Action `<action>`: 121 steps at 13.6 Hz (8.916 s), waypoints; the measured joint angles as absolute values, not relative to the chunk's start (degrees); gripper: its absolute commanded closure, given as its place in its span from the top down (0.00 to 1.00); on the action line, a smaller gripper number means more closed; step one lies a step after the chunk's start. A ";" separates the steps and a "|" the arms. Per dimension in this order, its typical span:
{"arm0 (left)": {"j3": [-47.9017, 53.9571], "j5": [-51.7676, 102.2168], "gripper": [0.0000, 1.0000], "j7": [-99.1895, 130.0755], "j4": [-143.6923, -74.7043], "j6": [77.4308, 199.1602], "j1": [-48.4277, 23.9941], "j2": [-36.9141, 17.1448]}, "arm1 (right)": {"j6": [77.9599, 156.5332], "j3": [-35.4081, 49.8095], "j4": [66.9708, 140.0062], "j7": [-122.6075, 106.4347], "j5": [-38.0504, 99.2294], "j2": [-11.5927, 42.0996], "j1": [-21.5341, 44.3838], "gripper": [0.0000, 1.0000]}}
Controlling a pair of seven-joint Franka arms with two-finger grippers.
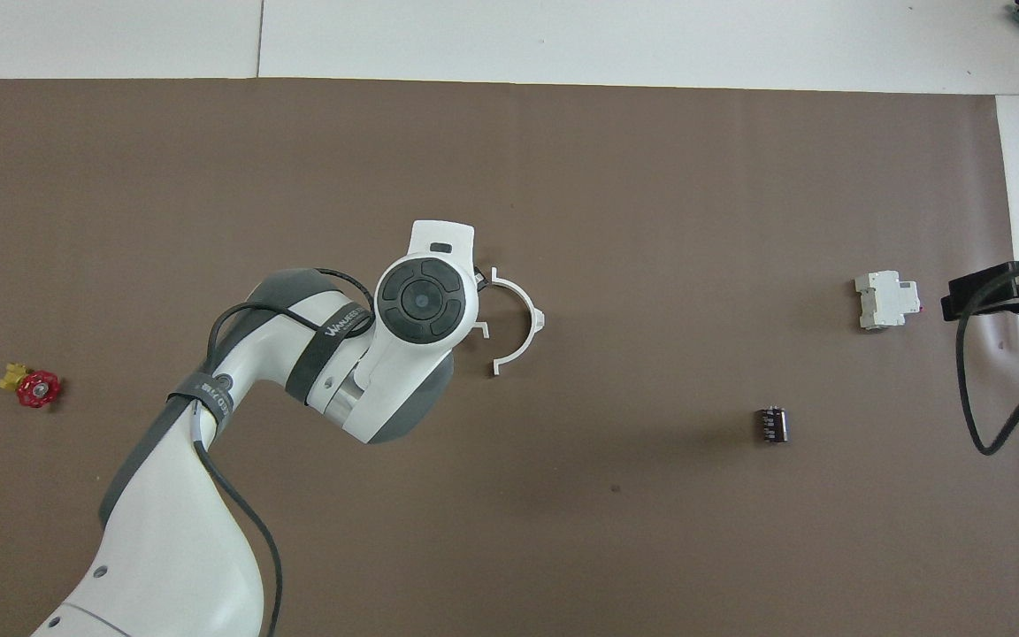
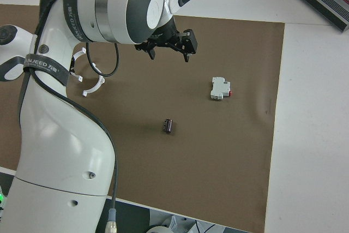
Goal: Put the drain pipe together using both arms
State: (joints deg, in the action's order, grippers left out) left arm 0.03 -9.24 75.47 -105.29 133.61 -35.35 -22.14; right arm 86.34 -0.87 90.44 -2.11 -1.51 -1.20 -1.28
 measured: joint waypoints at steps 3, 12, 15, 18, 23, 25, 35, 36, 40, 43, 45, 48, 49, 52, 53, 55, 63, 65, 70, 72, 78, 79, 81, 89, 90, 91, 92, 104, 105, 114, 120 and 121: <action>0.04 -11.09 0.00 75.43 -105.56 133.61 -35.74 -23.30 | 86.38 -0.87 90.44 -2.11 -1.51 -1.20 -1.31 1.00; 0.07 -11.72 0.00 73.14 -107.70 132.88 -36.76 -23.07 | 86.42 -1.04 90.44 -2.11 -1.51 -1.20 -1.35 1.00; 0.04 -11.77 0.00 73.14 -107.71 132.73 -37.31 -23.04 | 86.42 -1.07 90.44 -2.11 -1.51 -1.20 -1.35 1.00; 0.05 -11.80 0.00 73.10 -107.81 132.62 -37.86 -22.95 | 86.43 -1.07 90.44 -2.11 -1.51 -1.20 -1.35 1.00; 0.00 -11.84 0.00 73.10 -108.32 132.58 -38.54 -22.60 | 86.43 -1.07 90.44 -2.11 -1.51 -1.20 -1.35 1.00; -0.01 -11.87 0.00 73.10 -108.37 132.58 -38.68 -22.56 | 86.43 -1.07 90.44 -2.11 -1.51 -1.20 -1.35 1.00; 0.11 -11.87 0.00 73.10 -108.44 133.26 -38.80 -22.55 | 86.43 -1.07 90.44 -2.11 -1.51 -1.20 -1.35 1.00; 0.13 -11.87 0.00 73.10 -108.45 133.29 -38.81 -22.55 | 86.43 -1.07 90.44 -2.11 -1.51 -1.20 -1.35 1.00; 0.13 -11.87 0.00 73.10 -108.46 133.40 -38.81 -22.55 | 86.43 -1.07 90.44 -2.11 -1.51 -1.20 -1.35 1.00; 0.13 -11.87 1.00 73.10 -108.47 133.48 -38.81 -22.55 | 86.43 -1.07 90.44 -2.11 -1.51 -1.20 -1.35 1.00; 0.13 -11.87 1.00 73.10 -108.49 133.49 -38.81 -22.55 | 86.43 -1.07 90.44 -2.11 -1.51 -1.20 -1.35 1.00; 0.13 -11.87 1.00 73.10 -108.52 133.50 -38.81 -22.55 | 86.43 -1.07 90.44 -2.11 -1.51 -1.20 -1.35 1.00; 0.12 -11.87 1.00 73.10 -108.52 133.50 -38.81 -22.55 | 86.43 -1.07 90.44 -2.11 -1.51 -1.20 -1.35 1.00; -0.24 -12.30 1.00 72.89 -108.30 132.58 -38.80 -22.51 | 86.43 -1.07 90.44 -2.11 -1.51 -1.20 -1.35 1.00; -0.69 -12.95 1.00 71.98 -107.70 131.31 -38.64 -22.27 | 86.43 -1.07 90.44 -2.11 -1.51 -1.20 -1.35 1.00; -1.54 -13.35 1.00 66.28 -106.09 127.57 -36.32 -19.62 | 86.43 -1.07 90.44 -2.11 -1.51 -1.20 -1.35 1.00; -2.02 -11.64 1.00 31.71 -105.94 114.70 -16.39 -6.25 | 86.43 -0.87 90.48 -1.36 -1.51 -1.19 -1.13 1.00; -2.08 -10.80 1.00 22.52 -105.94 114.30 -10.29 -5.88 | 86.42 -0.57 90.51 -0.65 -1.51 -1.15 -0.81 1.00; -2.18 -7.44 1.00 8.28 -106.01 113.85 -1.30 -4.92 | 86.41 -0.06 90.50 3.90 -1.52 -1.15 1.80 1.00; -1.96 -7.39 1.00 7.99 -105.73 113.86 -1.09 -4.25 | 86.41 -0.08 90.41 3.98 -1.59 -1.15 1.81 1.00; 0.78 -5.84 1.00 8.55 -105.53 113.18 -3.62 -1.14 | 83.80 -1.06 87.85 0.29 -3.98 -1.11 0.60 1.00; 0.79 -4.87 1.00 8.59 -105.53 113.18 -3.86 -0.96 | 83.41 -1.21 87.55 -0.42 -3.82 -1.10 0.07 1.00; 0.48 -4.32 1.00 8.60 -105.53 111.95 -3.87 0.01 | 83.35 -1.34 87.45 -1.00 -3.13 -0.93 -0.95 1.00; -0.07 -2.14 1.00 8.44 -111.12 103.88 -3.61 8.43 | 83.35 -1.24 87.54 -1.04 -2.87 -0.30 -1.07 1.00; -0.22 -1.88 1.00 8.04 -110.95 103.93 -3.55 8.34 | 83.35 -1.23 87.54 -1.04 -2.82 -0.30 -1.07 1.00; -0.40 -1.80 1.00 7.37 -110.79 104.00 -3.41 8.24 | 83.34 -1.22 87.54 -1.04 -2.79 -0.30 -1.07 1.00; -0.70 -1.75 1.00 6.37 -110.66 104.11 -3.26 8.15 | 83.34 -1.19 87.54 -1.04 -2.76 -0.30 -1.06 1.00; -0.73 -1.40 1.00 2.27 -99.75 89.10 -1.99 6.79 | 83.34 -1.13 87.54 -1.04 -2.69 -0.30 -1.04 1.00; -0.41 -1.40 1.00 2.27 -99.05 88.37 -1.80 6.85 | 83.34 -1.13 87.54 -1.04 -2.69 -0.30 -1.04 1.00; 0.12 -1.40 1.00 2.29 -98.51 87.81 -1.72 8.09 | 83.34 -1.13 87.54 -1.04 -2.68 -0.30 -1.04 1.00; 0.25 -1.40 1.00 2.29 -98.67 87.82 -1.72 8.00 | 83.34 -1.13 87.54 -1.04 -2.68 -0.30 -1.04 1.00; 0.26 -1.40 1.00 2.29 -98.67 87.86 -1.72 8.00 | 83.34 -1.13 87.54 -1.04 -2.68 -0.30 -1.04 1.00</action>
